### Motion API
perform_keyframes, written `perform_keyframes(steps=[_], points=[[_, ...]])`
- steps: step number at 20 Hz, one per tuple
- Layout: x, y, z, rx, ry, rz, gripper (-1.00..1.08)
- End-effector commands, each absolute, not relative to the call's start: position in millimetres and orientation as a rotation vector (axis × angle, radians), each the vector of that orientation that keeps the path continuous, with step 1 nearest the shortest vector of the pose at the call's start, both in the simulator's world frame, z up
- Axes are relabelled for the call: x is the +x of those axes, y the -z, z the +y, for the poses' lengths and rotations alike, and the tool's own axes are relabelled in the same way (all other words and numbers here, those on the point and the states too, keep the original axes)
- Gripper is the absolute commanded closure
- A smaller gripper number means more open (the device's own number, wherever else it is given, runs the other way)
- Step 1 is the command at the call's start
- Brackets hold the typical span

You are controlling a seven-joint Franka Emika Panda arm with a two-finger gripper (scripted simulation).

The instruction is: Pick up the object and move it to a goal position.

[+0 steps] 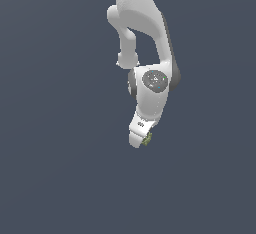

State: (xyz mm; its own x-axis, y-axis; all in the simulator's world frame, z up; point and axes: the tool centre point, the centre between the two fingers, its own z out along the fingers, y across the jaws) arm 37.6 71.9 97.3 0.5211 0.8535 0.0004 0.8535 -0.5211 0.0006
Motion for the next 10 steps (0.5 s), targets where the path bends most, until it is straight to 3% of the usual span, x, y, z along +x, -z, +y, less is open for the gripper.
perform_keyframes(steps=[1,10], points=[[37,-90,72,2.739,0.0,1.539,-0.92],[36,-51,72,2.736,0.0,1.544,-0.92]])
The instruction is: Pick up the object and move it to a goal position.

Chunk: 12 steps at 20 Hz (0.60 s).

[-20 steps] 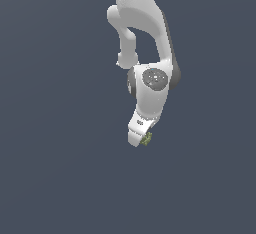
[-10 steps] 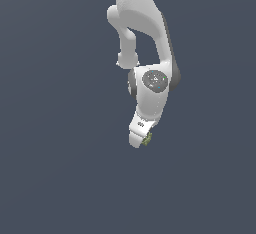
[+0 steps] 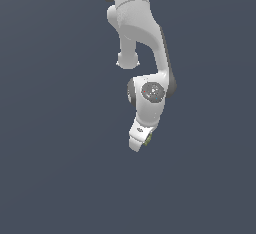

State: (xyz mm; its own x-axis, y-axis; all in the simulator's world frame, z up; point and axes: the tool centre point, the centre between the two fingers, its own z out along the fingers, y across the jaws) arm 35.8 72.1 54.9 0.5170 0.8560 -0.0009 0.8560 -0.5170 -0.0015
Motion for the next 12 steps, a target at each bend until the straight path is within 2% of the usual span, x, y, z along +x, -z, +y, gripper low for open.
perform_keyframes(steps=[1,3,4,12], points=[[36.8,-50.1,71.9,-2.736,0.0,-1.544,-0.92],[37.4,-50.0,72.0,-2.736,0.0,-1.544,-0.92],[37.4,-50.0,72.0,-2.736,0.0,-1.544,1.08],[37.4,-50.0,72.0,-2.736,0.0,-1.544,1.08]])
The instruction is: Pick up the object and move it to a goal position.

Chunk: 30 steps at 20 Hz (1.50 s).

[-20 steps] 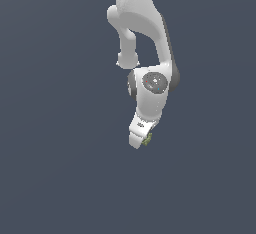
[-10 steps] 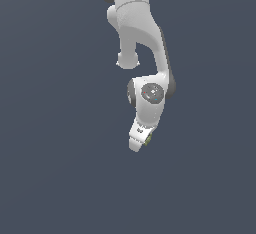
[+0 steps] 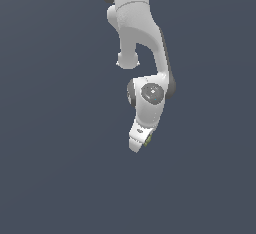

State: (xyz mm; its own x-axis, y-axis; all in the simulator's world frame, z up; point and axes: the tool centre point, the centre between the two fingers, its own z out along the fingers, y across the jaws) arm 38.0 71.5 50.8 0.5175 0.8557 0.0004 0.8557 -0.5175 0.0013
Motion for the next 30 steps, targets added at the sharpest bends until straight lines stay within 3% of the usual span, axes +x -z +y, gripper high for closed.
perform_keyframes(steps=[1,15,30], points=[[37,-50,72,2.736,0.0,1.544,1.08],[24,-87,64,2.735,0.0,1.543,1.08],[-25,-214,38,2.733,0.002,1.543,1.08]])
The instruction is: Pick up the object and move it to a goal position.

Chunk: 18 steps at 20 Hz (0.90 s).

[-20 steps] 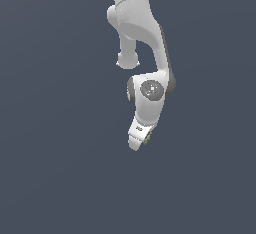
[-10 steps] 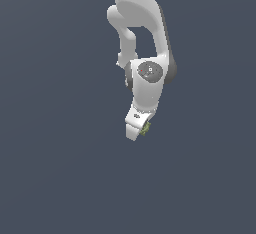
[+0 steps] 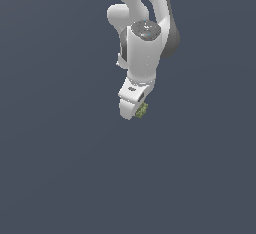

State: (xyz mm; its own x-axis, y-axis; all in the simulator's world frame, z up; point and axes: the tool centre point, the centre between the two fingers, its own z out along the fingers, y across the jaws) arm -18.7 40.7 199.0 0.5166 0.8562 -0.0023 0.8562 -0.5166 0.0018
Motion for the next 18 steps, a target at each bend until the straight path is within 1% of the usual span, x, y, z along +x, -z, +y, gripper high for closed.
perform_keyframes(steps=[1,18], points=[[-28,-224,36,2.733,0.001,1.545,1.08],[-93,-408,0,2.735,-0.002,1.548,1.08]])
